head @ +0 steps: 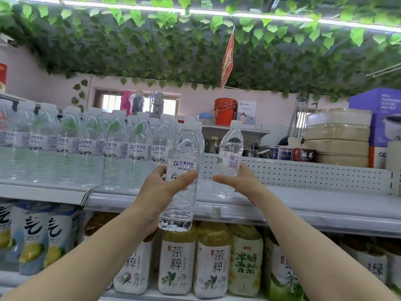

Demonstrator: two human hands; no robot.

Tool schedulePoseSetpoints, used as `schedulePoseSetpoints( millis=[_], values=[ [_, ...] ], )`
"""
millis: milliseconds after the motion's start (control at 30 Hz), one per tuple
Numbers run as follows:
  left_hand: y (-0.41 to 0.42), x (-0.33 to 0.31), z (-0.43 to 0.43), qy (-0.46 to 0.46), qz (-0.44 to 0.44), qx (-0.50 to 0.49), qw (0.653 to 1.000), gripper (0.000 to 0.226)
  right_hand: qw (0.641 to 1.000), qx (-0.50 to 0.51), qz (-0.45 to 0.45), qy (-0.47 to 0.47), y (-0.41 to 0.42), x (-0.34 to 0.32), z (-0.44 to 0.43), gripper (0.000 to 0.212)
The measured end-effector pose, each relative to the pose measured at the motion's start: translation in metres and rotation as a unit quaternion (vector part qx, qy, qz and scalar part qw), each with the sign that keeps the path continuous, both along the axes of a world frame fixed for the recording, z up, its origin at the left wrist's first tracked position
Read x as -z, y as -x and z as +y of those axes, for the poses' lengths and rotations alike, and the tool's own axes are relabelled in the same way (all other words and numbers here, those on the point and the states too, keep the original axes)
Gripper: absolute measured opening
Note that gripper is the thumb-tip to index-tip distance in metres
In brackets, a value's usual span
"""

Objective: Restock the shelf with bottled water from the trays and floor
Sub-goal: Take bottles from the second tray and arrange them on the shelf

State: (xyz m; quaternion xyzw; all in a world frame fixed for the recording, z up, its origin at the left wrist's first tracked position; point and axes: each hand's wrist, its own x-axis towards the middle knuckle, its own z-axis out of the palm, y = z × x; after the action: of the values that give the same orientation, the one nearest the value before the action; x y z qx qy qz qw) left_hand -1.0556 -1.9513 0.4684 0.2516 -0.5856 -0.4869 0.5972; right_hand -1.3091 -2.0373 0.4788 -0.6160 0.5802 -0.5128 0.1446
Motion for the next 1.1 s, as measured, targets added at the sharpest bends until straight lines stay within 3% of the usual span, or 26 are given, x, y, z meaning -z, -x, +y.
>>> schedulePoseSetpoints(
  millis=[133, 300, 467, 633, 800, 833, 933, 967, 1100],
  values=[
    [0.002, 0.0, 0.003, 0.006, 0.0, 0.004, 1.0, 0.038, 0.999, 0.019, 0.026, 0.001, -0.002, -0.001, -0.002, 0.06],
    [0.002, 0.001, 0.003, 0.009, -0.003, 0.007, 1.0, 0.038, 0.998, 0.036, 0.04, 0.013, -0.009, 0.001, -0.002, 0.055],
    [0.001, 0.002, 0.0, 0.007, 0.003, 0.003, 1.0, 0.038, 0.998, -0.051, -0.02, -0.038, 0.002, -0.001, 0.004, 0.045],
    [0.004, 0.003, 0.0, 0.018, 0.012, 0.013, 1.0, 0.038, 0.994, -0.051, -0.079, -0.055, 0.014, -0.002, 0.005, 0.063],
    [0.01, 0.005, -0.004, 0.015, -0.02, 0.008, 1.0, 0.035, 1.0, 0.011, -0.008, -0.021, 0.013, 0.002, 0.001, 0.11],
    [0.011, 0.004, -0.003, 0.011, -0.021, 0.01, 1.0, 0.035, 1.0, 0.004, -0.011, -0.023, 0.012, 0.002, 0.003, 0.104],
    [0.015, 0.007, -0.003, 0.013, -0.006, 0.029, 0.999, 0.032, 0.997, -0.039, -0.037, -0.048, 0.011, -0.001, 0.008, 0.054],
    [0.016, 0.007, -0.001, 0.015, 0.002, 0.032, 0.999, 0.035, 0.997, -0.044, -0.043, -0.049, 0.013, -0.001, 0.006, 0.046],
    [0.018, 0.01, -0.006, 0.02, 0.001, 0.027, 0.999, 0.036, 0.999, 0.0, -0.037, -0.004, 0.011, 0.0, 0.003, 0.054]
  ],
)
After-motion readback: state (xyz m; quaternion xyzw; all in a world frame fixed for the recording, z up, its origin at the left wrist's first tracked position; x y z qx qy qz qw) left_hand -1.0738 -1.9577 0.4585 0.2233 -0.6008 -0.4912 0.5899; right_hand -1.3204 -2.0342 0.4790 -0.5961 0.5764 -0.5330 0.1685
